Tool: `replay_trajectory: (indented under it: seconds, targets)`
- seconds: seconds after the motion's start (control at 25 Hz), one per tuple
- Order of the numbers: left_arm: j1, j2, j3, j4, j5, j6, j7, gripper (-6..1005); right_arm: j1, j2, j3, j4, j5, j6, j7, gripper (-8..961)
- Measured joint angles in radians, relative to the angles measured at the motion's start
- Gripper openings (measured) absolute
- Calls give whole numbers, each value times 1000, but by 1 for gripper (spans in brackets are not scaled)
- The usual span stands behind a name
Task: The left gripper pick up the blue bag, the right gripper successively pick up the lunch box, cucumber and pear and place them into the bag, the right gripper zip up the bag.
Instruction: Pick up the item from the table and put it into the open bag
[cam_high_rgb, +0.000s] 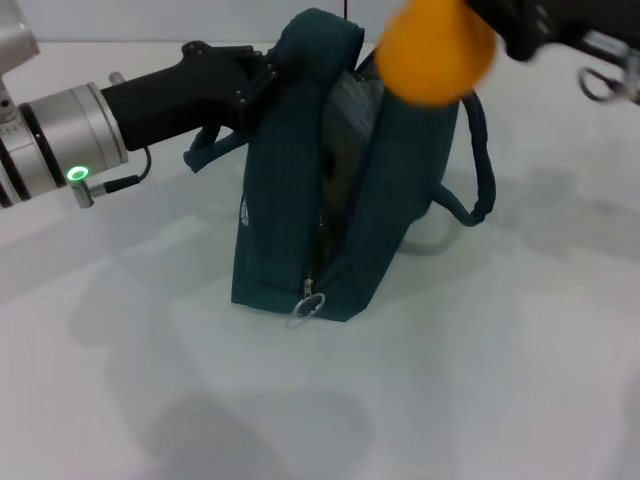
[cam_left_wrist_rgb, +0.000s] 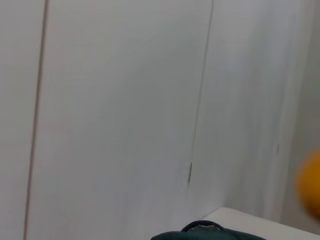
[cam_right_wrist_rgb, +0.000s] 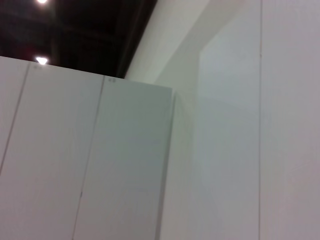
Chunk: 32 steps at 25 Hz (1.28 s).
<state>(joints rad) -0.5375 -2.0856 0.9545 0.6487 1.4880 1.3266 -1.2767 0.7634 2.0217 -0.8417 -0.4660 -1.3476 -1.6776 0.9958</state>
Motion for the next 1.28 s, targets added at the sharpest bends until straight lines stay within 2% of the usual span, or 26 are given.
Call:
replay_trajectory:
  seconds: [0.2, 0.24, 0.88, 1.12, 1.28]
  targets:
    - [-2, 0, 1, 4, -3, 23, 3, 91, 54, 4, -114, 29, 20, 114, 1, 71]
    - [-4, 0, 1, 4, -4, 25, 3, 91, 64, 6, -178, 52, 47, 155, -9, 72]
    - [-11, 1, -7, 0, -10, 9, 16, 92, 35, 6, -375, 80, 77, 268, -18, 90]
    - [-12, 1, -5, -2, -11, 4, 21, 93, 35, 6, -500, 95, 199, 316, -28, 97]
    - [-10, 1, -7, -6, -11, -7, 24, 93, 25, 6, -513, 91, 243, 287, -46, 101]
